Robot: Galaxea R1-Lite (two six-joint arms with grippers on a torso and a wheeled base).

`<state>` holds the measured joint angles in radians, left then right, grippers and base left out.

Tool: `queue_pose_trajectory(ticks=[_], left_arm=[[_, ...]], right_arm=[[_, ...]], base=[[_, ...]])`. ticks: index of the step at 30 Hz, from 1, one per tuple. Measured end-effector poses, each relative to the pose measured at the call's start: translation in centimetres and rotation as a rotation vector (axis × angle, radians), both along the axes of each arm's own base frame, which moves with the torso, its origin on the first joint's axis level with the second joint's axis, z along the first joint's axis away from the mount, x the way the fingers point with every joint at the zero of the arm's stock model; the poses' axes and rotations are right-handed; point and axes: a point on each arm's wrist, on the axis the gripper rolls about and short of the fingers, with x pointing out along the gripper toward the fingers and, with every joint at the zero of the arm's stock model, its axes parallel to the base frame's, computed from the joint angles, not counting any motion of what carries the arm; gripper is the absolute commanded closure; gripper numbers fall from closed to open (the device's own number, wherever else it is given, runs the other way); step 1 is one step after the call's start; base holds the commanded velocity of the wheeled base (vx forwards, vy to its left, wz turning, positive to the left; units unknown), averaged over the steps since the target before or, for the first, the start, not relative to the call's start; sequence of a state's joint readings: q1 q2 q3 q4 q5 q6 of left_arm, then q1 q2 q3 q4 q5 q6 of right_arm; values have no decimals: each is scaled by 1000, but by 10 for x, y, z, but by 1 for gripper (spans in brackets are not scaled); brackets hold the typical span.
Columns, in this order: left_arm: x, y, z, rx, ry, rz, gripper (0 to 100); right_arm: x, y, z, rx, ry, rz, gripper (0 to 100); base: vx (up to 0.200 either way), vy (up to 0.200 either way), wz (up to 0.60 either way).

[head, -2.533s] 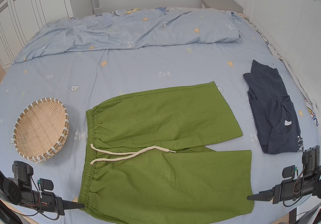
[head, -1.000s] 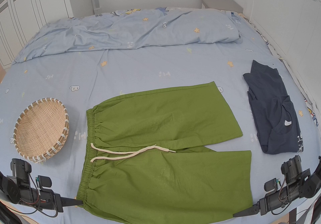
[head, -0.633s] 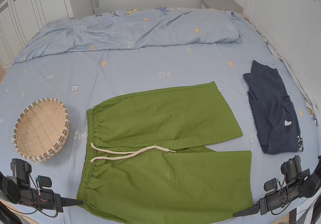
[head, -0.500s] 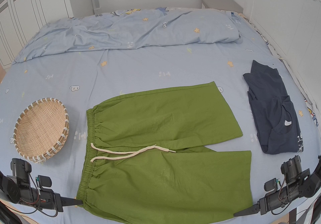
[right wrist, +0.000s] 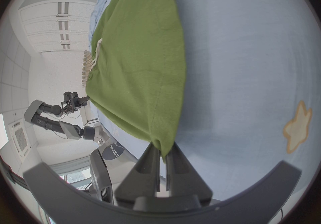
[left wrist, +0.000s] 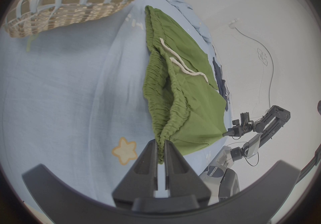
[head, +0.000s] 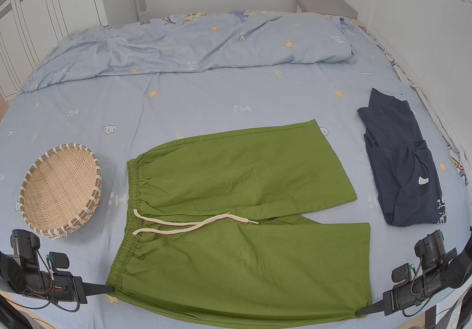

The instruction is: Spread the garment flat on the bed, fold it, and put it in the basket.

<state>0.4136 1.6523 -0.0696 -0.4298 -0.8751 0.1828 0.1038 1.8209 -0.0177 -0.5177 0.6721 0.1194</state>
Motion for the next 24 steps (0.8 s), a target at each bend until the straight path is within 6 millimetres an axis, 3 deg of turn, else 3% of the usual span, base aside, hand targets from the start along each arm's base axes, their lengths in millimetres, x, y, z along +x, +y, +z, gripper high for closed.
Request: queue_pose_trajectory(ticks=[8,16,21,24], left_arm=[[-4,1,-1,-1,17,12,100],[-6,-3,0,-12,50,1,100],[-5,-10,12,-78,148,10,100],[3,-13,29,-115,180,26,100]], right_arm=[[-13,-5,7,-19,47,-21,100],[-25,1,21,-12,-21,37,100],[-27,4,36,1,-60,39,100],[-21,7,52,10,-81,42,100]], base=[[0,0,0],[0,0,0],[0,0,0],[0,0,0]])
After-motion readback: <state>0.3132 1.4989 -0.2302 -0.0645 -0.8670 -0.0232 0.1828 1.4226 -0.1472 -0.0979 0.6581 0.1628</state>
